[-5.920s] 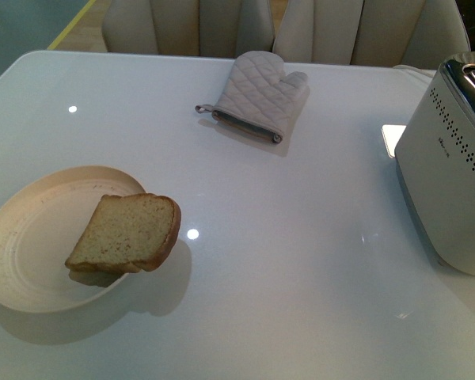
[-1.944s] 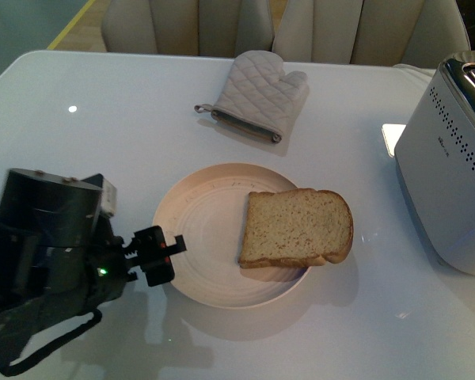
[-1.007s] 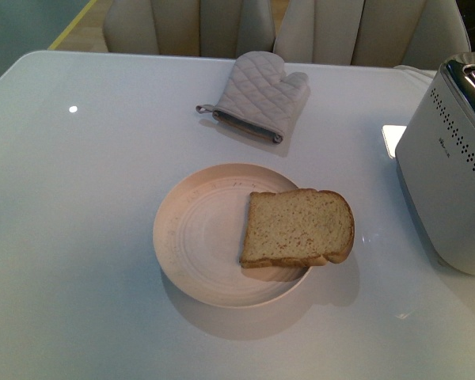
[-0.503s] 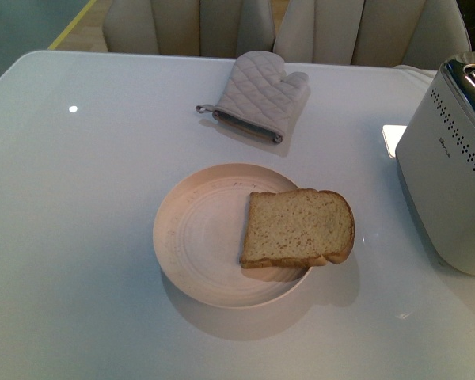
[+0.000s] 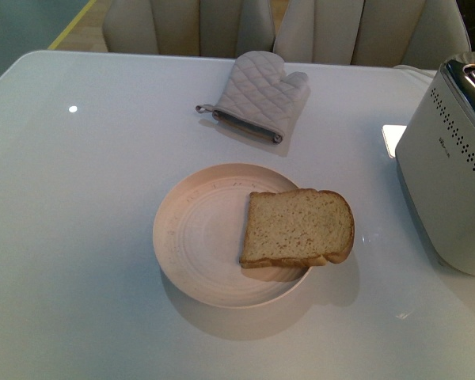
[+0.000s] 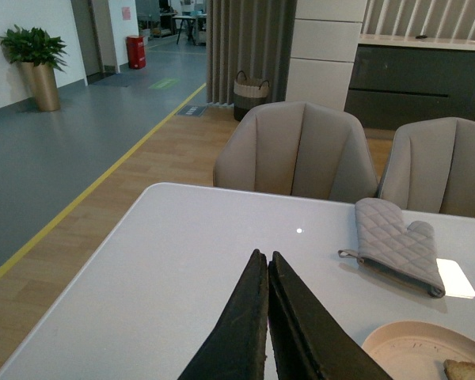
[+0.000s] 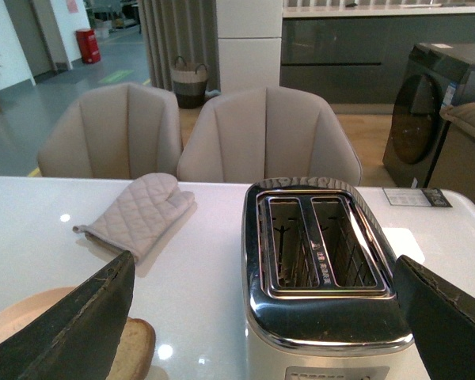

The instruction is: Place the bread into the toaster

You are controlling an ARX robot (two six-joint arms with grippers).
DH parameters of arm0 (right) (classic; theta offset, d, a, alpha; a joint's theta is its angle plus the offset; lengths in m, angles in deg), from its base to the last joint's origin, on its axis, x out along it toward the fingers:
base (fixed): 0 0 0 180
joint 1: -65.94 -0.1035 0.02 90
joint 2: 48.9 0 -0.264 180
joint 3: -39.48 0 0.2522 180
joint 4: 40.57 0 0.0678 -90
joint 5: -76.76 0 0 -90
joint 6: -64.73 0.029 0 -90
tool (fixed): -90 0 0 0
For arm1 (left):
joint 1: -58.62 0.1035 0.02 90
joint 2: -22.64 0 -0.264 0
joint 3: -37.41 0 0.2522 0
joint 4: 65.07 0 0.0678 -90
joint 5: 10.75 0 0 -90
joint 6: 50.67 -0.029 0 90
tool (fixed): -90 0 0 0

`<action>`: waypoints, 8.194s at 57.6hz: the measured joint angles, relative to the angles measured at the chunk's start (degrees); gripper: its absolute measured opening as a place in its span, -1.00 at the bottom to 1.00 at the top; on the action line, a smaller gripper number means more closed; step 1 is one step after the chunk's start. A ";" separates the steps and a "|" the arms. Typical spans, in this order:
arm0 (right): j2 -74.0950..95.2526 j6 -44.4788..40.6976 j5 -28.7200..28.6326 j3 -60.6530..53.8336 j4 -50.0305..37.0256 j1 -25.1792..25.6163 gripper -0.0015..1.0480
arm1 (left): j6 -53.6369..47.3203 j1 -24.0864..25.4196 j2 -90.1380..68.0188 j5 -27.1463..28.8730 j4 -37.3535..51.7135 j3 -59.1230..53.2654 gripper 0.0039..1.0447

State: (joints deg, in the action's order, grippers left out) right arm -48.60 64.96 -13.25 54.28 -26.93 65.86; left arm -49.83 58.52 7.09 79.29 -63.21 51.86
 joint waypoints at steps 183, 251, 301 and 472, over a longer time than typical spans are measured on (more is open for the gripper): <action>125.70 45.22 -8.20 41.62 -34.47 -18.86 -0.41 | -0.28 0.00 15.26 0.00 -15.58 0.02 0.86; 77.88 -8.07 -3.87 48.00 -10.86 5.03 -0.93 | -0.28 0.00 15.26 0.00 -15.58 0.02 0.86; 82.90 -13.97 -1.57 45.05 -5.88 7.23 -0.93 | -0.28 0.00 15.26 0.00 -15.58 0.02 0.86; 12.79 -0.79 0.04 -0.02 -13.07 0.28 -0.96 | -0.31 0.00 15.26 0.00 -15.61 0.02 0.86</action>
State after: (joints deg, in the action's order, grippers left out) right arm -35.81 64.18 -13.21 54.26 -40.00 66.15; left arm -50.13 58.52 22.35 79.29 -78.82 51.88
